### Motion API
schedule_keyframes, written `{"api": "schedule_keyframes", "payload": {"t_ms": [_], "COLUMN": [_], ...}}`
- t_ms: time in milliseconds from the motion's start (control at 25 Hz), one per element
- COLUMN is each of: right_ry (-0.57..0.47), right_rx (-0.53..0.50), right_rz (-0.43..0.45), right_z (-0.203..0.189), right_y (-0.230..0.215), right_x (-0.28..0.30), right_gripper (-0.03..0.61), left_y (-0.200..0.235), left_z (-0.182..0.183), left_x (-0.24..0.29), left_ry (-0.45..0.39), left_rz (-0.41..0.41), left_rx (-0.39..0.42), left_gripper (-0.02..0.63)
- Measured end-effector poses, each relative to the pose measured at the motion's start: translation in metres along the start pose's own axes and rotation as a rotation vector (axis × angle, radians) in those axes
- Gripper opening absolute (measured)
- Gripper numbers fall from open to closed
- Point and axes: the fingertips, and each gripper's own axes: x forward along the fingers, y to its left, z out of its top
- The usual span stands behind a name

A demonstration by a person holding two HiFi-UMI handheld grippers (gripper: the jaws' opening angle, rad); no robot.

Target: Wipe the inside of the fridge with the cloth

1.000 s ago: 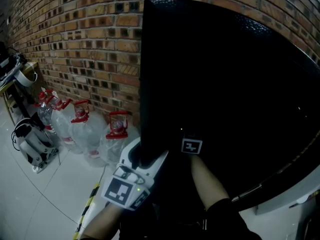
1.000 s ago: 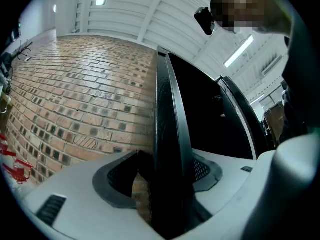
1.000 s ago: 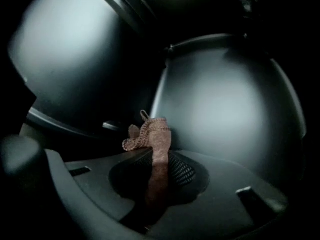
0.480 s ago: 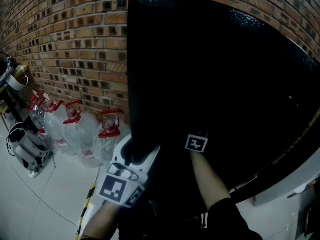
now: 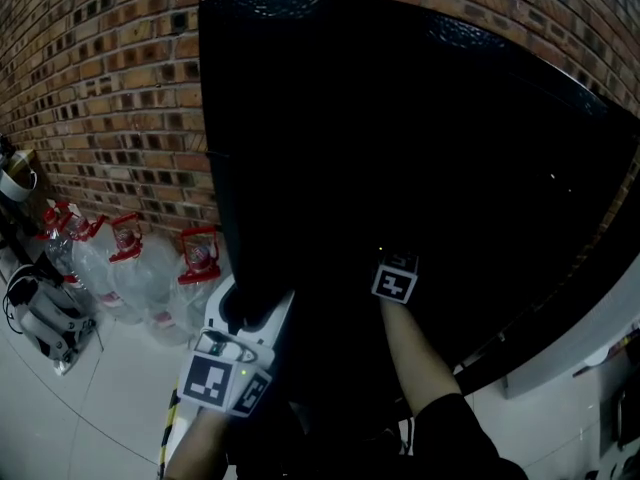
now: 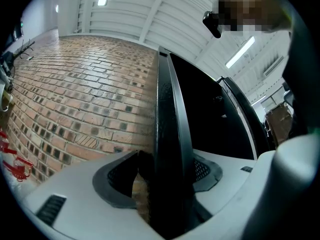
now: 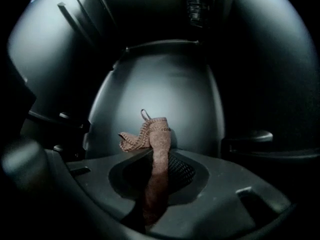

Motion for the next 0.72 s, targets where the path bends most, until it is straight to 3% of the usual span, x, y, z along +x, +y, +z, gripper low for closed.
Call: {"api": "schedule_keyframes", "payload": {"t_ms": [320, 440, 560, 720], "right_ry": [0.058, 0.074, 0.077, 0.097], "right_rx": [0.031, 0.088, 0.127, 0.262], "right_rz": [-0.143, -0.177, -0.264, -0.365], "right_z": [-0.006, -0.007, -0.007, -0.019], "right_y": [-0.044, -0.052, -0.062, -0.081], "right_x": [-0.006, -0.005, -0.007, -0.011], "right_gripper": [0.077, 0.075, 0.075, 0.074], "left_y": [0.001, 0.001, 0.0, -0.002], "left_z": [0.002, 0.001, 0.001, -0.002], "left_x": [0.001, 0.001, 0.002, 0.001], "left_ry": [-0.011, -0.003, 0.003, 0.008], "left_rz": [0.008, 0.006, 0.001, -0.009], "left_rx": [0.006, -0.006, -0.002, 0.005], "left_gripper": [0.267, 0.267, 0.267, 0.27]}}
